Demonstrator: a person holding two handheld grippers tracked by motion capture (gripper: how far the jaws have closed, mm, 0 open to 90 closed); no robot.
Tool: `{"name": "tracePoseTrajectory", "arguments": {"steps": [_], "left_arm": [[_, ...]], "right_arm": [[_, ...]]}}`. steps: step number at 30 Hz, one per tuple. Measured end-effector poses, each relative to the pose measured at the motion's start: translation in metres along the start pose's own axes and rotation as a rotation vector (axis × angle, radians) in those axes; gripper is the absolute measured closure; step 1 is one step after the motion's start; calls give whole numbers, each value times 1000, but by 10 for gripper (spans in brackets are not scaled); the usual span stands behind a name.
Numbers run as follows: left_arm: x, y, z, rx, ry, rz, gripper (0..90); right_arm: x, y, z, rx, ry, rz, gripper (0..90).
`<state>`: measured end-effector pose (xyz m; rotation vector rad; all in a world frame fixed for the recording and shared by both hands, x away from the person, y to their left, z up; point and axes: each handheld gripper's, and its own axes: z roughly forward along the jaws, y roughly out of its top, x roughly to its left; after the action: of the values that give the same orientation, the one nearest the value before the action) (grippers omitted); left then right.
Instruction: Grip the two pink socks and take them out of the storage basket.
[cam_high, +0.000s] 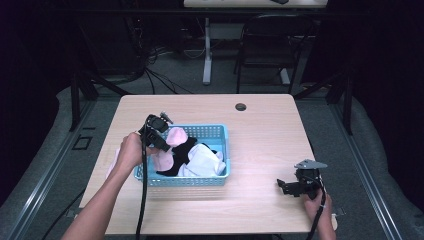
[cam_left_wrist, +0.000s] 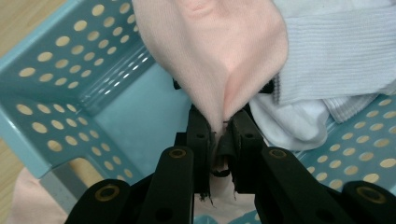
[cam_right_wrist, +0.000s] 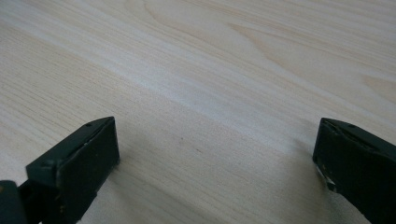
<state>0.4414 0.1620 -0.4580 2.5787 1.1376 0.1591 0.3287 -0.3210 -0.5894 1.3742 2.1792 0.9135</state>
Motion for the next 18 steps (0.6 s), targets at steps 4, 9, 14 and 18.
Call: {"name": "tracePoseTrajectory", "arguments": {"steps": [4, 9, 14, 18], "left_arm": [[1, 2, -9, -18, -3, 3, 808], [1, 5, -17, -20, 1, 13, 808], [1, 8, -25, -29, 16, 22, 810], [1, 8, -32, -34, 22, 24, 812]], "right_arm": [[0, 0, 0, 0, 0, 0, 0], [0, 0, 0, 0, 0, 0, 0], [0, 0, 0, 0, 0, 0, 0], [0, 0, 0, 0, 0, 0, 0]]}}
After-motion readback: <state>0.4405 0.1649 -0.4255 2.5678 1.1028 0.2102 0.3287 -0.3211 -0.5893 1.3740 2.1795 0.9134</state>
